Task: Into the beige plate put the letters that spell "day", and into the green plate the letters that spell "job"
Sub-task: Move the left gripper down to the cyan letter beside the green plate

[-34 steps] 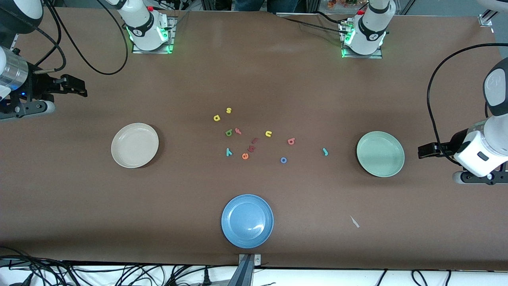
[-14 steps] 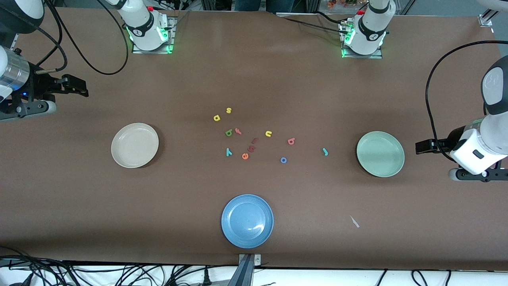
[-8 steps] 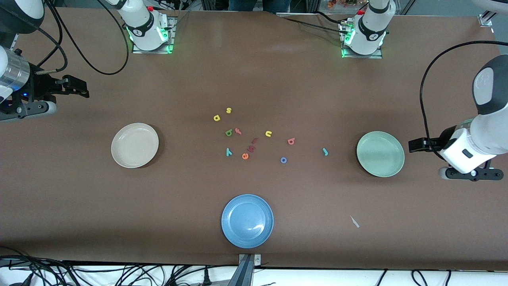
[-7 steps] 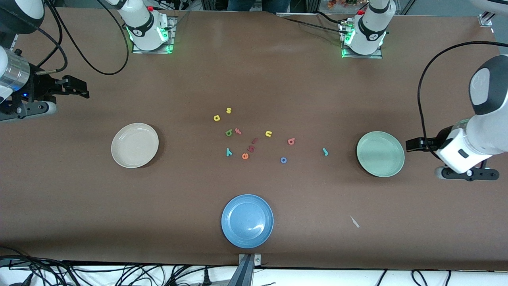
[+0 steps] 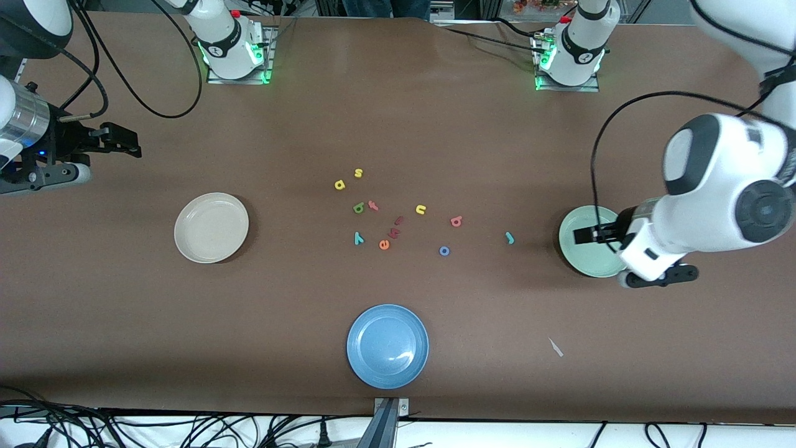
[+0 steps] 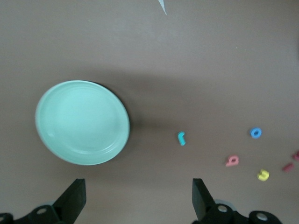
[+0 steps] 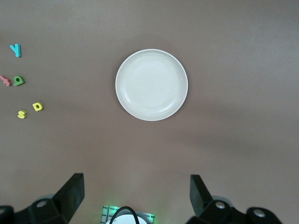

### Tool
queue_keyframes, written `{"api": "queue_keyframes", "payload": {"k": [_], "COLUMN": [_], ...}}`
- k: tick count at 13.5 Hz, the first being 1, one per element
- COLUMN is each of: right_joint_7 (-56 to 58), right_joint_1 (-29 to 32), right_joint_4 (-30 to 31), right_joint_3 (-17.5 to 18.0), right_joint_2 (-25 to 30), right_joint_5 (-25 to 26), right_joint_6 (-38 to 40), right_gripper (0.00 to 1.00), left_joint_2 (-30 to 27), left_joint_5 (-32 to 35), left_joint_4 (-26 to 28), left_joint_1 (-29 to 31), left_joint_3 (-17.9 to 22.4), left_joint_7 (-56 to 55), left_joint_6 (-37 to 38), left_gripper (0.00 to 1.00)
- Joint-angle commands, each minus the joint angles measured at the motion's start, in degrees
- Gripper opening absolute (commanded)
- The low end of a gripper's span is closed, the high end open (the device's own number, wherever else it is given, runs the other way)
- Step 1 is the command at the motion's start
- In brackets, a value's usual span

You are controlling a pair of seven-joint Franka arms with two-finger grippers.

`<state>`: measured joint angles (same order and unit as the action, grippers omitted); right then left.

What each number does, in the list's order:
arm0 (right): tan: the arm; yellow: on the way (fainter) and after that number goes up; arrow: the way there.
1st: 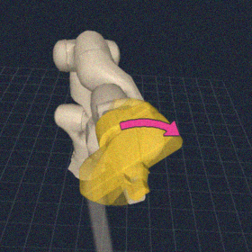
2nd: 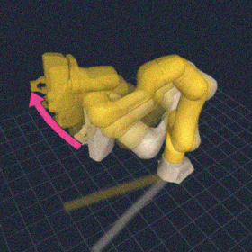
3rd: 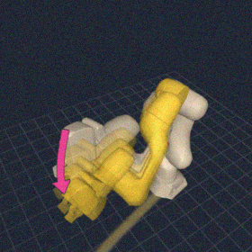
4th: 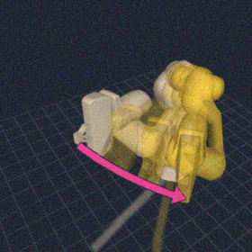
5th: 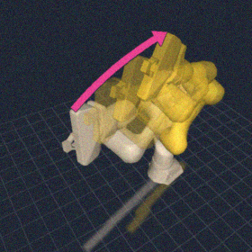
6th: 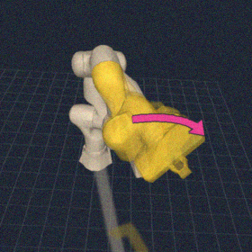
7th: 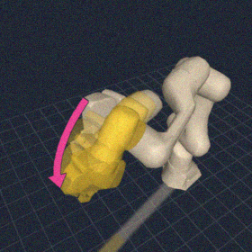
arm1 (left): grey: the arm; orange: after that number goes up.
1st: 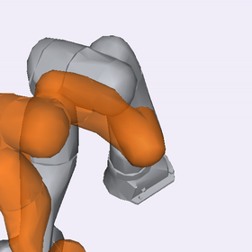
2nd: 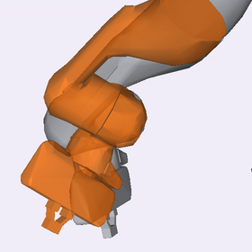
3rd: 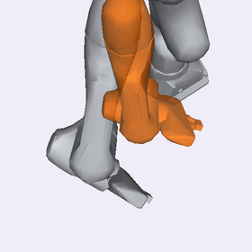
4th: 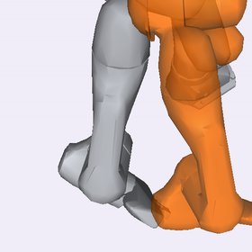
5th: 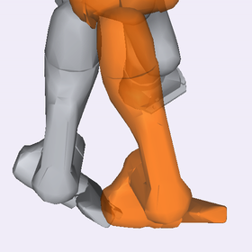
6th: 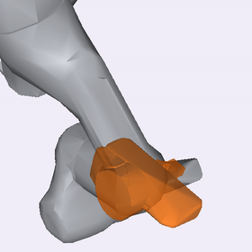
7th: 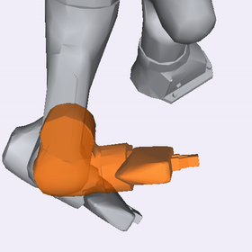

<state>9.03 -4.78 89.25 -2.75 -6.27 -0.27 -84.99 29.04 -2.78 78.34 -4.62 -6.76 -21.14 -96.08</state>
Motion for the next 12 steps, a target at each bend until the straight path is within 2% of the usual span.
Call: {"api": "queue_keyframes", "payload": {"k": [1, 4, 7, 10, 12], "right_joint_7": [-0.76, -0.76, -0.76, -0.68, -0.68], "right_joint_1": [-0.14, -0.14, -0.14, -0.05, -0.05], "right_joint_4": [-0.48, -0.48, -0.48, -0.39, -0.39], "right_joint_3": [-0.06, 0.02, -0.06, -0.06, -0.06], "right_joint_2": [-0.41, -0.76, -0.76, -0.76, -0.76], "right_joint_5": [-1.14, -1.14, -1.23, -1.23, -1.23], "right_joint_6": [-0.35, -0.53, -0.53, -0.53, -0.53], "right_gripper": [1.0, 1.0, 1.0, 1.0, 1.0], "left_joint_2": [-1.26, -1.35, -1.27, -0.04, 1.89], "left_joint_5": [-1.43, -2.75, -2.84, -2.84, -2.84], "left_joint_4": [9.6, 17.43, 24.82, 28.96, 29.32], "left_joint_1": [-2.85, -2.94, -3.11, -3.2, -3.81], "left_joint_3": [0.08, -1.42, -2.47, -2.91, -2.91], "left_joint_7": [-7.49, -8.74, -11.01, -11.99, -11.99], "left_joint_6": [-9.97, -17.89, -28.87, -37.05, -38.57], "left_gripper": [1.0, 1.0, 1.0, 1.0, 1.0]}}
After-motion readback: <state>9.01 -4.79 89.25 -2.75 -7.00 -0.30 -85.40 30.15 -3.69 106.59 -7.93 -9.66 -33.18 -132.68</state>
